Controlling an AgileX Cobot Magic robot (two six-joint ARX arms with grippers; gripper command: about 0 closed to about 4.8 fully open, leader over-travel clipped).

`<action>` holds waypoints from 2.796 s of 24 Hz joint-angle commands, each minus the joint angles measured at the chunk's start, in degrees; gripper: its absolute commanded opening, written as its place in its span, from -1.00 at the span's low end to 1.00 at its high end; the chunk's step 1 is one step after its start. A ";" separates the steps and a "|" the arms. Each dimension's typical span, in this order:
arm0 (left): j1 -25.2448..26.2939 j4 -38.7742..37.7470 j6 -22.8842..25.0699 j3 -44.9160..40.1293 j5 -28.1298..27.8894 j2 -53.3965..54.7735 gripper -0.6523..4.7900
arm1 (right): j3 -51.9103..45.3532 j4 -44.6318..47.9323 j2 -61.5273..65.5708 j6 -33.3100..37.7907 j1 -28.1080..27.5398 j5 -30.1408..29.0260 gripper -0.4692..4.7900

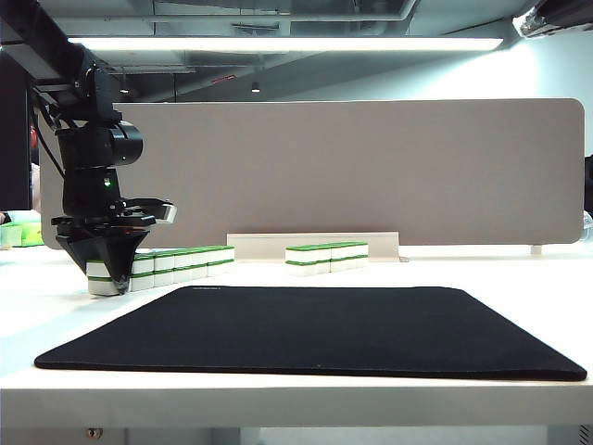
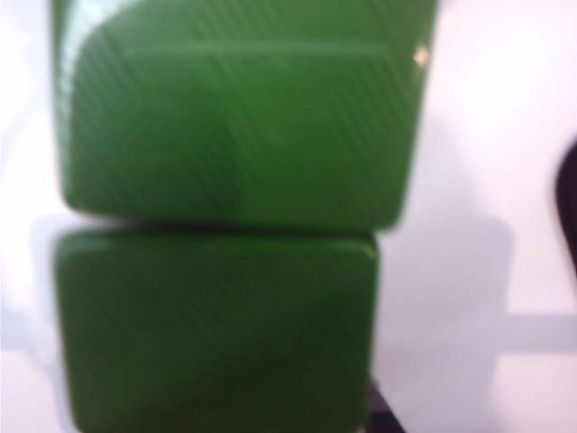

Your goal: Take a mahjong tile from the mahjong wall and then place it on the table close to you.

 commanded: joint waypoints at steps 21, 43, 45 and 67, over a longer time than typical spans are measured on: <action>-23.58 -9.33 11.85 9.92 3.65 -3.17 -0.09 | 0.35 1.14 -0.04 -0.15 -0.02 1.38 -0.82; -40.54 -5.31 14.23 9.57 4.98 3.93 -0.09 | 0.37 1.86 -0.09 -0.13 -0.02 1.36 -0.82; -40.54 -5.16 14.23 9.57 6.19 3.98 -0.09 | 0.37 2.58 -0.09 -0.13 -0.02 1.33 -0.83; -40.48 -3.32 11.17 9.27 1.90 6.43 0.46 | 0.37 2.86 -0.11 -0.13 -0.02 1.33 -0.83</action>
